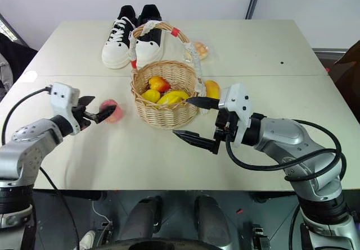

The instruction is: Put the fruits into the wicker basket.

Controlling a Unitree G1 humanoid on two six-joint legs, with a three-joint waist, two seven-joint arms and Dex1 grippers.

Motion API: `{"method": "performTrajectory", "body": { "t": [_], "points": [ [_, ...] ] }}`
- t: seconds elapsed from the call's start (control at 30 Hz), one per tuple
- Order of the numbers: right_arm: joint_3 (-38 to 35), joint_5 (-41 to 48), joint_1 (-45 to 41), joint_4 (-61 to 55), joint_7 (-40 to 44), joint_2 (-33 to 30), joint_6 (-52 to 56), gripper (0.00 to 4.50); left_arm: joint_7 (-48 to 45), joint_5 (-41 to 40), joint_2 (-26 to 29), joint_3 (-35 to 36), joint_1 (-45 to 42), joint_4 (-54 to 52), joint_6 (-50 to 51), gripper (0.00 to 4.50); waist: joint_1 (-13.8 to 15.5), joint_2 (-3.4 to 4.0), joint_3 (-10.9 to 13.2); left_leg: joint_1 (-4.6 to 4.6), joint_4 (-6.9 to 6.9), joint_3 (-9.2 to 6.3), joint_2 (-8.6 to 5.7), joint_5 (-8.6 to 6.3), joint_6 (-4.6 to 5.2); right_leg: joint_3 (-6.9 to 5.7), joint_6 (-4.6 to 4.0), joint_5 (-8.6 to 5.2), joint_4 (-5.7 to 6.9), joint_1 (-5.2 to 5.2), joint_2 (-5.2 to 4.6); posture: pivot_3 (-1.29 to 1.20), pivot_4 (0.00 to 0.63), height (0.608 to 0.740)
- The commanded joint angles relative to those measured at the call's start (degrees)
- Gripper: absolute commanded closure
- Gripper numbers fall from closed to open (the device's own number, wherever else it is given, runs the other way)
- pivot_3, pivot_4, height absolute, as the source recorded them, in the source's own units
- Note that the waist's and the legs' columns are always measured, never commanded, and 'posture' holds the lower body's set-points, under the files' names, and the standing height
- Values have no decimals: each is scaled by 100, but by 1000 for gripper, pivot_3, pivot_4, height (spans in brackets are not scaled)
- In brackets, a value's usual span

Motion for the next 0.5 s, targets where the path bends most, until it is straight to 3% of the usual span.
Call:
{"method": "performTrajectory", "body": {
  "t": [0.03, 0.07, 0.13, 0.27, 0.4, 0.5],
  "points": [
    [8, -110, 33, -42, 98, 47, -264, 21, -23, 227, 91, -170, -206, 190, 213, 0, -6, 0, 0, 0, 0, 0, 1, 0, 0, 0, -1, 0, 1, 0, 2, 0, 150, 740],
    [18, -142, 45, -33, 109, 54, -302, 21, -15, 289, 81, -220, -265, 272, 244, 0, -3, 0, 0, 0, 0, -1, 2, 0, 0, 0, 0, 0, 1, -2, 5, 0, 150, 740],
    [19, -163, 69, -50, 102, 71, -347, 0, 10, 387, 34, -272, -353, 401, 261, 554, 1, -1, 1, 0, -1, -3, 2, 0, 0, -1, 0, 0, 3, -2, 7, 0, 150, 740],
    [35, -200, 63, -77, 44, 102, -379, 0, -27, 508, -17, -286, -434, 475, 192, 2111, 9, -1, 1, -1, -1, -3, 2, 0, 0, 0, 2, 1, 2, -3, 4, 0, 150, 740],
    [8, -269, 79, -111, -10, 74, -385, 0, -242, 445, 170, 211, -276, 322, -56, 2235, -2, -3, 1, -1, -1, -3, 2, 0, 0, 0, 3, 2, 3, -3, 1, 0, 150, 740],
    [-68, -281, 32, -67, -41, 37, -367, 0, -916, -434, 299, 1115, 39, -345, -56, 2235, -29, -7, 4, -2, -4, 2, 12, 0, 0, 2, 1, 2, 3, -10, -2, 0, 150, 740]
  ]
}}
